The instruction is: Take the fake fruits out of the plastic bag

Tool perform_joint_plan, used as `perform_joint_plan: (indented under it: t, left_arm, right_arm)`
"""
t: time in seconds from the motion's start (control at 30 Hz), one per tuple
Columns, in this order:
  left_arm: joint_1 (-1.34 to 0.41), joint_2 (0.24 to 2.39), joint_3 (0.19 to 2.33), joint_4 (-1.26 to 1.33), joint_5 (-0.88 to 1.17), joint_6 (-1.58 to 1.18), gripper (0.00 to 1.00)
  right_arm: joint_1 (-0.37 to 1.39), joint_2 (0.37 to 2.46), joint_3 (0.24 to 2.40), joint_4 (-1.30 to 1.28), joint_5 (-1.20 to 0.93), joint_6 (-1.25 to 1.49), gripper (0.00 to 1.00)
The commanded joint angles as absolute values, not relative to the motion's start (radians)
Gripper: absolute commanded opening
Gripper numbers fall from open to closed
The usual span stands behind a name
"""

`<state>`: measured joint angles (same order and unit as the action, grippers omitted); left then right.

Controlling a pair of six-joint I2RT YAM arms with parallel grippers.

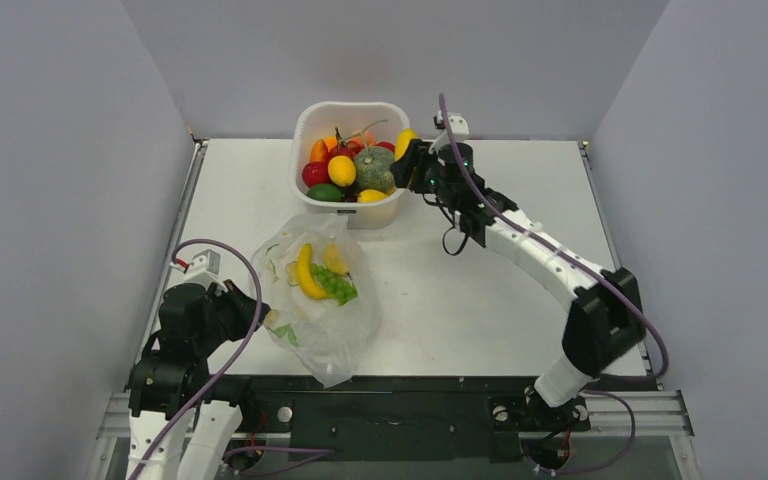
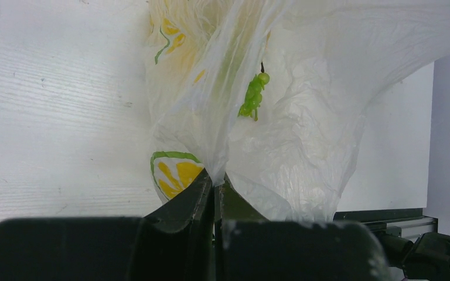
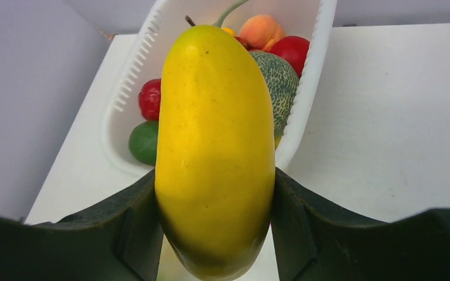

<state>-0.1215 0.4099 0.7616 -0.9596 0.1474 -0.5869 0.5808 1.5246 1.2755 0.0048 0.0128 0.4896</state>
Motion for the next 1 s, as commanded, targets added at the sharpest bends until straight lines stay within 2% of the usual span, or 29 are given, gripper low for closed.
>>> perform_joint_plan:
  t: [0.0,0.2,0.27,0.57,0.97]
  left_arm:
    - [-0.113,0.377,0.762,-0.911,0.169,-0.569,0.0]
    - [-0.113,0.346,0.762,-0.913,0.167,-0.567,0.0]
    - [-0.112,0.337,0.76,-0.911,0.161,-0.57,0.0]
    - [-0.112,0.329,0.764,-0.92,0.138,-0.579,0.0]
    - [-0.111,0.361,0.76,-0.914,0.168,-0.567,0.0]
  right_arm:
    - [0.557,1.743,1.497,-0.027,-0.034,0.503,0.0]
    - [0.559,1.967,1.759,-0.095,-0.067,0.478,0.0]
    - [0.567,2.021,1.807,-0.103,-0.076,0.479,0.04]
    - [0.615,2.142,1.958,-0.206,-0.042,0.415,0.49]
    - [0.626,2.112,2.006,-0.307,0.031,0.291,0.72]
